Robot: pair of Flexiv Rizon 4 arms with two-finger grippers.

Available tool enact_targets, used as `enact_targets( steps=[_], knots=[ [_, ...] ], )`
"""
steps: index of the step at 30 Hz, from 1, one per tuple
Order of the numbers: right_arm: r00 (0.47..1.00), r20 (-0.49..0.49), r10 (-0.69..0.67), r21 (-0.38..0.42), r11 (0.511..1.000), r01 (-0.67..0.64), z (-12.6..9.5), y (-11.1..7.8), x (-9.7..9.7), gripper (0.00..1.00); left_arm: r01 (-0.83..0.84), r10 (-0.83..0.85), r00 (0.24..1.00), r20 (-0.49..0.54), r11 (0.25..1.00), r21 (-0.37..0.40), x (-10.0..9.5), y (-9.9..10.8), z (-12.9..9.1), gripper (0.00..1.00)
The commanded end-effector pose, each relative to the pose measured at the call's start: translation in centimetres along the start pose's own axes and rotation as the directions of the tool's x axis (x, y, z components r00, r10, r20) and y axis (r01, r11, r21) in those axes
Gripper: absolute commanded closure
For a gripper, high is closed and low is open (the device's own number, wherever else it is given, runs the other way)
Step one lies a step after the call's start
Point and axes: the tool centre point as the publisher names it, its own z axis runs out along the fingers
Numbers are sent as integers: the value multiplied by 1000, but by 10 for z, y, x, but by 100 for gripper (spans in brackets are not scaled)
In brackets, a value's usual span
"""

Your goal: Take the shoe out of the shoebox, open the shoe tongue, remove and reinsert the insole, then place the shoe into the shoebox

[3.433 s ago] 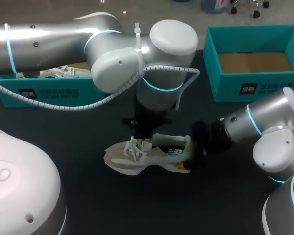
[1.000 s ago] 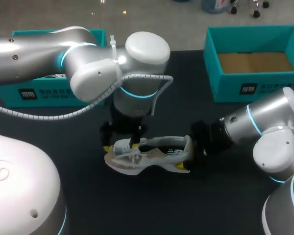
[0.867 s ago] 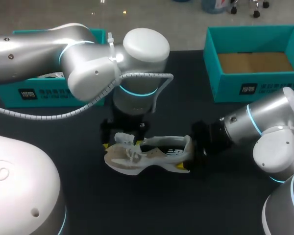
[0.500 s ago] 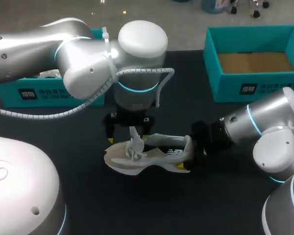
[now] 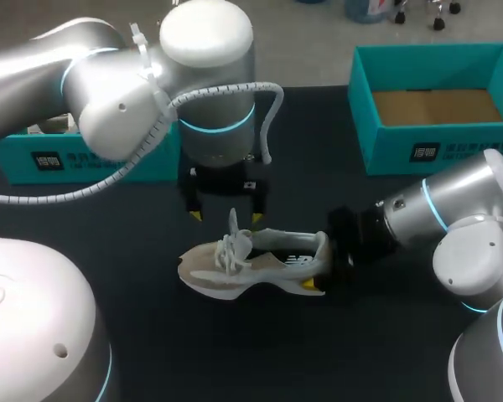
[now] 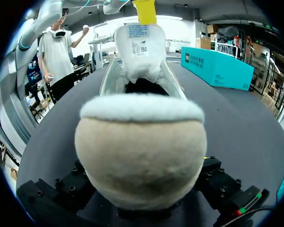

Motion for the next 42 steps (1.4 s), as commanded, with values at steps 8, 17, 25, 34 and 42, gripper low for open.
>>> enact_targets(
  steps=[8, 17, 25, 34, 42],
  knots=[
    [1000, 1, 0, 4, 1000, 0, 4, -4, 2, 100, -632, 635, 770, -53, 772, 68, 5, -2, -13, 0],
    [1000, 1, 0, 4, 1000, 0, 4, -4, 2, 100, -733, 743, 647, -172, 668, 127, 14, -12, -12, 0],
    [1000, 1, 0, 4, 1000, 0, 4, -4, 2, 100, -847, 847, 500, -181, 521, 100, 40, -23, -9, 24],
    [1000, 1, 0, 4, 1000, 0, 4, -4, 2, 100, -897, 900, 402, -172, 424, 125, 66, -17, -3, 100],
    [1000, 1, 0, 4, 1000, 0, 4, -4, 2, 100, -920, 917, 350, -191, 374, 114, 74, -11, 2, 100]
  ],
)
